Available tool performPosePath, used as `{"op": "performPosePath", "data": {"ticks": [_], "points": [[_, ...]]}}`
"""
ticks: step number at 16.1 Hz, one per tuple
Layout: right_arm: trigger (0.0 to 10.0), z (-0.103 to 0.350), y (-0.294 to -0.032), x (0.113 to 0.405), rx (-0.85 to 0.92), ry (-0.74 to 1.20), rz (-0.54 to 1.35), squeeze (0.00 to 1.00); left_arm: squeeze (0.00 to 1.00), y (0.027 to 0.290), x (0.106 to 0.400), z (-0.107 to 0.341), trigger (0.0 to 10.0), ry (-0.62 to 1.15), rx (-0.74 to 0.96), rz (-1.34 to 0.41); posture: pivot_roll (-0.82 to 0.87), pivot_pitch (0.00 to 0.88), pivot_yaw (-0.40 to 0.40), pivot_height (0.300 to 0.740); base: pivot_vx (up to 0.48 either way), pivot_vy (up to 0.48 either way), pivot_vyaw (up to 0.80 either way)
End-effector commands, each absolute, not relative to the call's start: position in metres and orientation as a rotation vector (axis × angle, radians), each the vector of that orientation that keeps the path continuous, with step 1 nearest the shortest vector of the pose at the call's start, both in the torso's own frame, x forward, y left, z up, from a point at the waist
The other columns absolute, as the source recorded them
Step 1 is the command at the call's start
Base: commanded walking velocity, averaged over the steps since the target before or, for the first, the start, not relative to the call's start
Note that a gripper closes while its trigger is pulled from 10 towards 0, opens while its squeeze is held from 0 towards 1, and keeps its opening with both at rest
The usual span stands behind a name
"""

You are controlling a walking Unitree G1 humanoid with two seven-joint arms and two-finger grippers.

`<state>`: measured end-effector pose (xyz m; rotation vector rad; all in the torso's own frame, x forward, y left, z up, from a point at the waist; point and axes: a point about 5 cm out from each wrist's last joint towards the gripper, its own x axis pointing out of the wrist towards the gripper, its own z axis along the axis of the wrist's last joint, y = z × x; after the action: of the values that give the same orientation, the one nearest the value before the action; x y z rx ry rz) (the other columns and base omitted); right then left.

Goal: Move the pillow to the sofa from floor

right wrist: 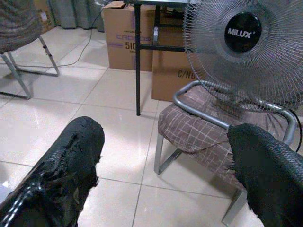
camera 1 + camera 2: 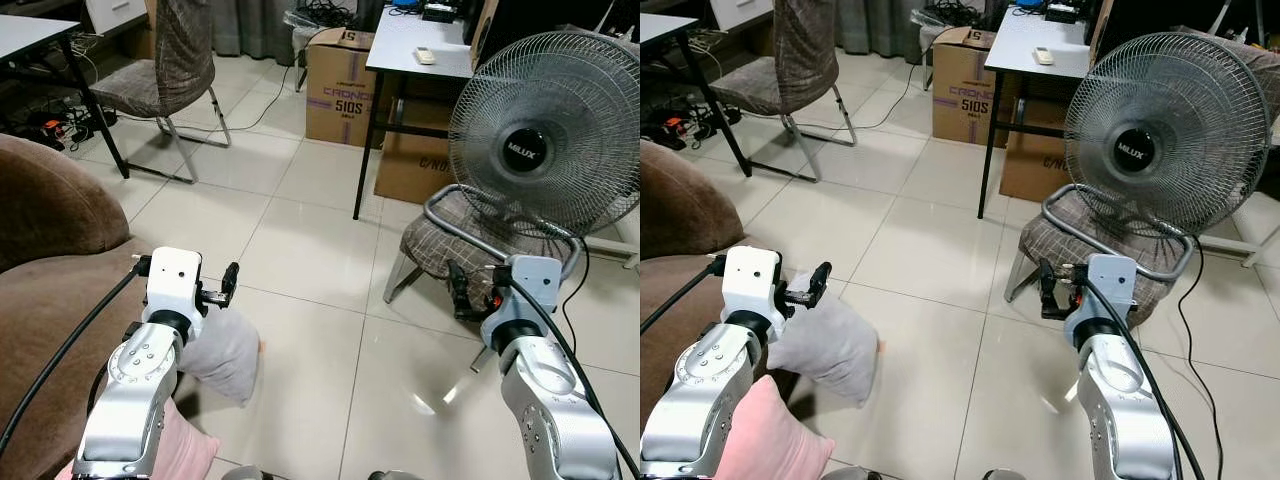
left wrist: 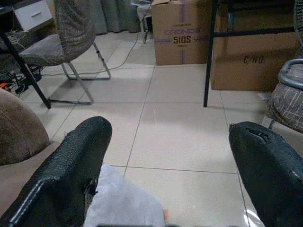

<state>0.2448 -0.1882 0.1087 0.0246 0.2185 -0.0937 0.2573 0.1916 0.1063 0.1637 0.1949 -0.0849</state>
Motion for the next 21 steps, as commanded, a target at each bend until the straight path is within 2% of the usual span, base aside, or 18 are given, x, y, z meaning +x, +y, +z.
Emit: {"op": "performPosePath", "data": {"ticks": [1, 10, 21], "points": [[10.0, 0.1133, -0.1868, 0.2454, 0.025, 0.205, -0.094, 0.0, 0.0, 0.1905, 0.2566, 0.1065, 10.0, 0.196, 0.174, -0.096, 0.0, 0.0, -0.006, 0.74, -0.24, 0.0, 0.0], [10.0, 0.1121, -0.1849, 0.2459, 0.029, 0.211, -0.09, 0.0, 0.0, 0.1873, 0.2558, 0.1068, 10.0, 0.196, 0.182, -0.111, 0.0, 0.0, -0.002, 0.74, -0.249, 0.0, 0.0], [10.0, 0.1157, -0.1815, 0.2469, 0.05, 0.197, -0.066, 0.0, 0.0, 0.1878, 0.2555, 0.1084, 10.0, 0.201, 0.2, -0.11, 0.0, 0.0, -0.004, 0.74, 0.0, 0.0, 0.0]]}}
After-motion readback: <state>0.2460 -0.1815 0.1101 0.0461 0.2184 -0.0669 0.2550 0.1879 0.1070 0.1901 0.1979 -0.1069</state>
